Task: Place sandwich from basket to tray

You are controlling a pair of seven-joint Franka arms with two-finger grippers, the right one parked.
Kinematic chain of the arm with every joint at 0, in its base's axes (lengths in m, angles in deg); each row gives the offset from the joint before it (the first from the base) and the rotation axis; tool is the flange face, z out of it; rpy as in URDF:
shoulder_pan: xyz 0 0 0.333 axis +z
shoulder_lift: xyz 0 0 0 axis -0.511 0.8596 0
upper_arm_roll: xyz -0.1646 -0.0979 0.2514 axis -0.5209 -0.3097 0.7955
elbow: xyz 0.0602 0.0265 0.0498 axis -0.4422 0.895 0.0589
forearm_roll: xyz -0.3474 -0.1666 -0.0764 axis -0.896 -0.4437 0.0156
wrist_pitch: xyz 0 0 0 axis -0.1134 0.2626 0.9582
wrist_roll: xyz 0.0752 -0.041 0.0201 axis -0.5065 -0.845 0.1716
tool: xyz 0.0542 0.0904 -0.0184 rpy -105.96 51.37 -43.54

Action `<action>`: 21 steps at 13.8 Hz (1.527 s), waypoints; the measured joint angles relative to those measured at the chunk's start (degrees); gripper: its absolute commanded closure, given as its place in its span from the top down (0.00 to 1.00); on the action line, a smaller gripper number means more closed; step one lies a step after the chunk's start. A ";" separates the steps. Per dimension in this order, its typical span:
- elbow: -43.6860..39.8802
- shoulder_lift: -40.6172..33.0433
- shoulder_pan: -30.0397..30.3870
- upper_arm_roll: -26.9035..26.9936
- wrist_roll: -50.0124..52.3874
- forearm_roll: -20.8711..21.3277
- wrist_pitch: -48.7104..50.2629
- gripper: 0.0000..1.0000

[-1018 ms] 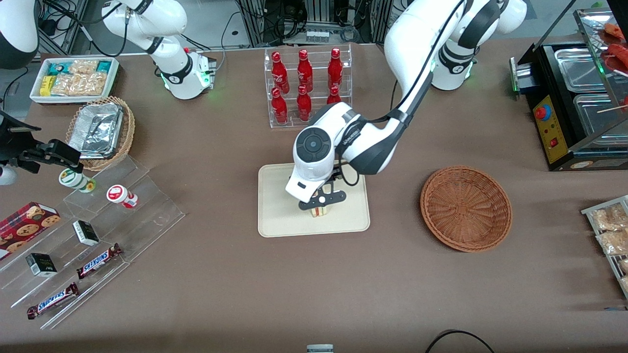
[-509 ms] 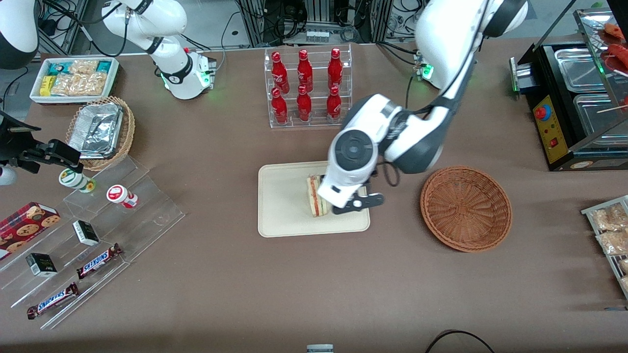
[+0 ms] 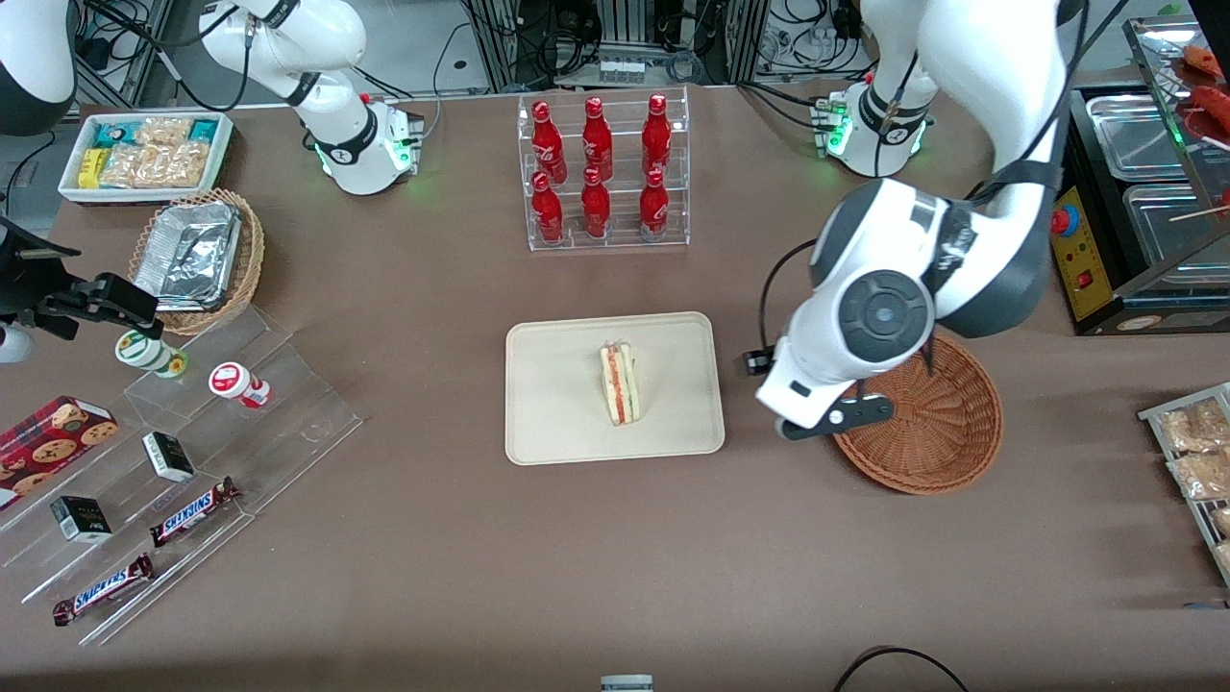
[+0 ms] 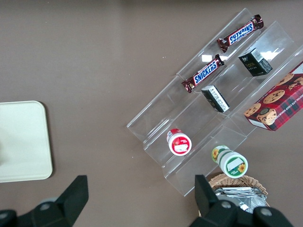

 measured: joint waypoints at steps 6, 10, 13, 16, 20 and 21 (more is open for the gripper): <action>7.73 -8.07 6.79 0.12 -10.48 0.13 -0.01 1.00; 11.14 -11.65 13.14 -1.32 -17.92 0.34 0.37 1.00; 12.03 -13.57 18.50 -6.06 -19.08 0.35 1.28 1.00; 13.97 -16.39 22.70 -10.62 -19.72 0.51 1.61 1.00; 17.27 -22.43 24.87 -11.56 -23.13 0.54 4.39 1.00; 17.68 -23.83 24.89 -11.47 -23.18 0.57 5.18 1.00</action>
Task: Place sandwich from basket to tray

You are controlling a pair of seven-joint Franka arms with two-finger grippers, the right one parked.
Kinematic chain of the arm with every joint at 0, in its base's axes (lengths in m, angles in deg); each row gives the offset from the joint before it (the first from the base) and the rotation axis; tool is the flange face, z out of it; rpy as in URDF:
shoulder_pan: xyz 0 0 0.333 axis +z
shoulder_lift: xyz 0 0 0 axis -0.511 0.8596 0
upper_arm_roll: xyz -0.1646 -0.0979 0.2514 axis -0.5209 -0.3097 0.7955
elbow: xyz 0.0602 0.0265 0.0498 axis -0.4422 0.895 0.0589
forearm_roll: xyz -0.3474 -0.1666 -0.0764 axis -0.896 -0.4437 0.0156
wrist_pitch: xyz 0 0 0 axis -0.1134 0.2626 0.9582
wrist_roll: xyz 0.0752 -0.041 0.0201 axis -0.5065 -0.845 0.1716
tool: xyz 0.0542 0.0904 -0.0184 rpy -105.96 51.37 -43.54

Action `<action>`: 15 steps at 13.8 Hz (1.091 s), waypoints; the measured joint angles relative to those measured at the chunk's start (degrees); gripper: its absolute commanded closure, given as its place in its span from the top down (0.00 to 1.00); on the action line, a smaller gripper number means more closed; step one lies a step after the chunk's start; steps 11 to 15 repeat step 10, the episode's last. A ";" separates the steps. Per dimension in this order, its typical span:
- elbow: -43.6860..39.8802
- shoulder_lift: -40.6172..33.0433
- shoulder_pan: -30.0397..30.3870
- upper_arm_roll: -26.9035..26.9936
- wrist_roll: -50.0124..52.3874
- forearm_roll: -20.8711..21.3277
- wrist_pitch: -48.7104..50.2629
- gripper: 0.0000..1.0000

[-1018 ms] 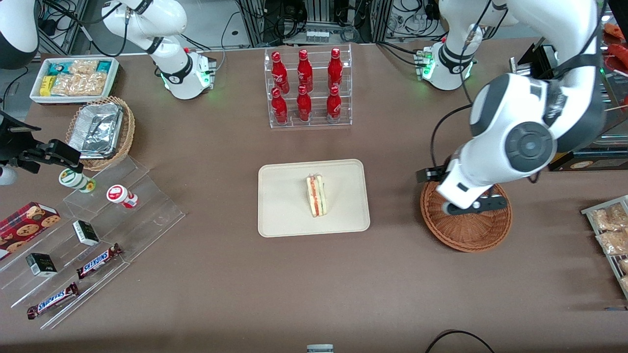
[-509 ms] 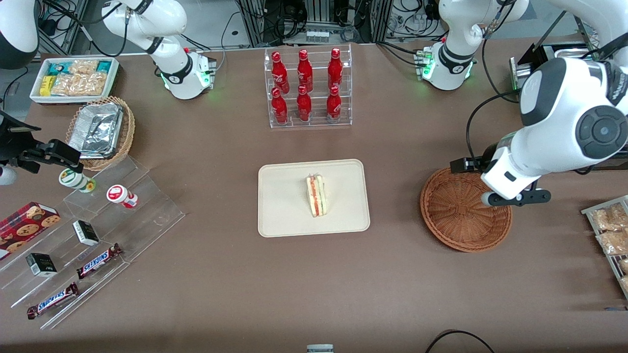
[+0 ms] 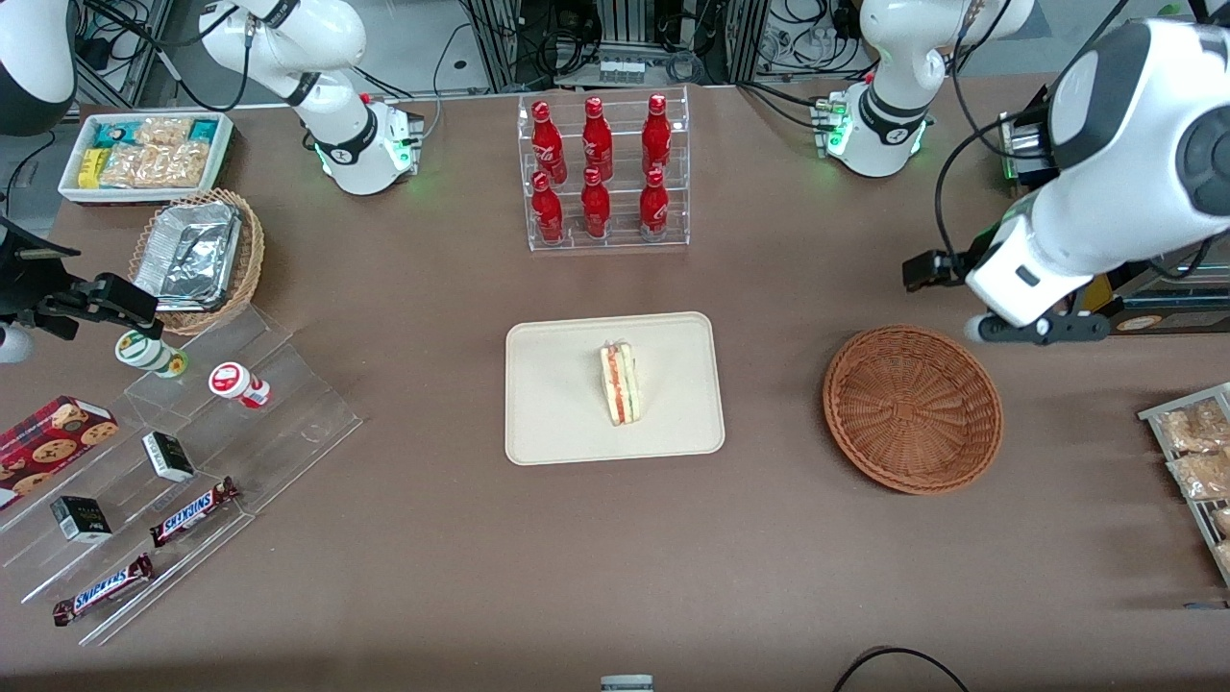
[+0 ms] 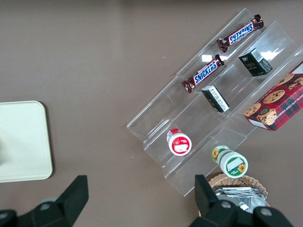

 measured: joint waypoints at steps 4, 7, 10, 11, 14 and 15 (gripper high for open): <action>0.46 -3.89 -0.52 2.54 -0.29 0.03 2.69 1.00; 0.46 -5.07 -0.98 4.54 -0.36 0.05 3.47 1.00; 0.23 -5.52 -1.88 7.40 -3.28 0.05 4.42 1.00; 0.23 -5.52 -1.88 7.40 -3.28 0.05 4.42 1.00; 0.23 -5.52 -1.88 7.40 -3.28 0.05 4.42 1.00; 0.23 -5.52 -1.88 7.40 -3.28 0.05 4.42 1.00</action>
